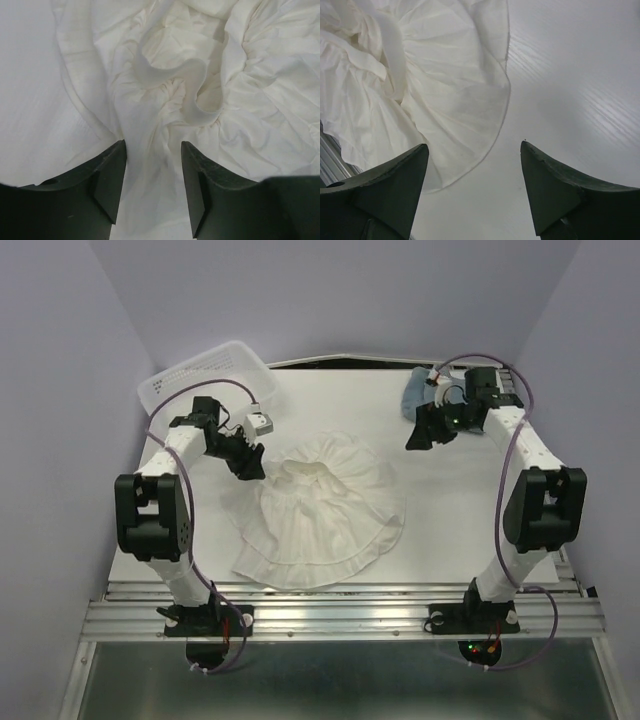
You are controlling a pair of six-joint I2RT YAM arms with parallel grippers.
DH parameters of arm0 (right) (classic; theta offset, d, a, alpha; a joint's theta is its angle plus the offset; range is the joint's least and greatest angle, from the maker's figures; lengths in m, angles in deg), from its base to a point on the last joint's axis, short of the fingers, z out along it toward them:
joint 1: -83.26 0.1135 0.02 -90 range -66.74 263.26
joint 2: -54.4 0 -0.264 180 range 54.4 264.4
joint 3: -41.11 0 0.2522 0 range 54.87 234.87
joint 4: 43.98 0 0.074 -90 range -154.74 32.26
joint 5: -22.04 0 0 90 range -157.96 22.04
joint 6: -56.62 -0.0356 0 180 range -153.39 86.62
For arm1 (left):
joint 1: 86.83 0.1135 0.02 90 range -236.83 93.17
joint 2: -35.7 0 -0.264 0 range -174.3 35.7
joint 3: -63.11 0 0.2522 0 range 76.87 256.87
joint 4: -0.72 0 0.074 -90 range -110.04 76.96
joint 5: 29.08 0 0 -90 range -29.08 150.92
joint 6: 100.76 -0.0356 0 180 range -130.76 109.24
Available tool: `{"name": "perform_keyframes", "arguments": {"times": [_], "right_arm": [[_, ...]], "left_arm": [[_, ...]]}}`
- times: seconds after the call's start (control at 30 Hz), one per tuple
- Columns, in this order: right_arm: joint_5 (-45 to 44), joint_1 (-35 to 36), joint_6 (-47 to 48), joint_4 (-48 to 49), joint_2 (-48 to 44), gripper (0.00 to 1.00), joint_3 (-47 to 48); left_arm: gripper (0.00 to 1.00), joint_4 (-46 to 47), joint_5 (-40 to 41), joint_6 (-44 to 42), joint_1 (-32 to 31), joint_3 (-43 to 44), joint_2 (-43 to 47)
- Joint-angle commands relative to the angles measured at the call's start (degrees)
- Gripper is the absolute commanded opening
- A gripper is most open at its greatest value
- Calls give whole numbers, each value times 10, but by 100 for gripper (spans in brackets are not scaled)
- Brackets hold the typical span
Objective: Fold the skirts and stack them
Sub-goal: Move the skirt to the center of the board
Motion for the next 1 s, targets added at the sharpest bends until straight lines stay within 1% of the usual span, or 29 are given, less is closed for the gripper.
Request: {"name": "perform_keyframes", "arguments": {"times": [0.0, 0.03, 0.07, 0.1, 0.13, 0.17, 0.2, 0.23, 0.3, 0.33, 0.37, 0.4, 0.47, 0.5, 0.6, 0.8, 0.97], "right_arm": [[-3, 80, -34, 60, 18, 77, 12], [-14, 97, -44, 75, 22, 75, 16], [-52, 116, -78, 85, 26, 69, 22], [-69, 148, -94, 97, 35, 65, 22], [-78, 161, -111, 114, 39, 55, 20], [-90, 172, -144, 122, 44, 51, 11], [-100, 184, -156, 132, 44, 49, 2], [-123, 206, -167, 150, 49, 46, -5], [-143, 228, -170, 155, 62, 45, -13], [-149, 242, -173, 157, 66, 45, -16], [-152, 248, -185, 162, 69, 45, -20], [-150, 253, -186, 176, 71, 45, -30], [-168, 273, -187, 183, 82, 46, -33], [-171, 273, -186, 190, 86, 46, -37], [-171, 286, -190, 200, 101, 46, -38], [-194, 316, -195, 213, 125, 46, -36], [-215, 328, -195, 214, 143, 45, -36]], "left_arm": [[60, -6, 27, -52, -4, -2, 116], [61, 2, 26, -47, -5, -6, 128], [67, 14, 21, -11, -5, -7, 145], [70, 28, 17, 16, -6, -7, 150], [70, 52, 11, 40, -8, -2, 154], [70, 67, 15, 94, -13, 0, 158], [70, 84, 30, 127, -21, 0, 158], [70, 120, 66, 156, -43, -7, 161], [68, 141, 76, 200, -62, -24, 165], [65, 157, 93, 222, -71, -36, 169], [64, 177, 116, 248, -94, -49, 173], [62, 204, 156, 290, -107, -68, 178], [58, 214, 168, 313, -127, -80, 175], [57, 229, 197, 348, -132, -91, 173], [58, 242, 220, 368, -146, -101, 165], [58, 268, 298, 409, -169, -109, 142], [56, 259, 299, 403, -183, -96, 121]]}}
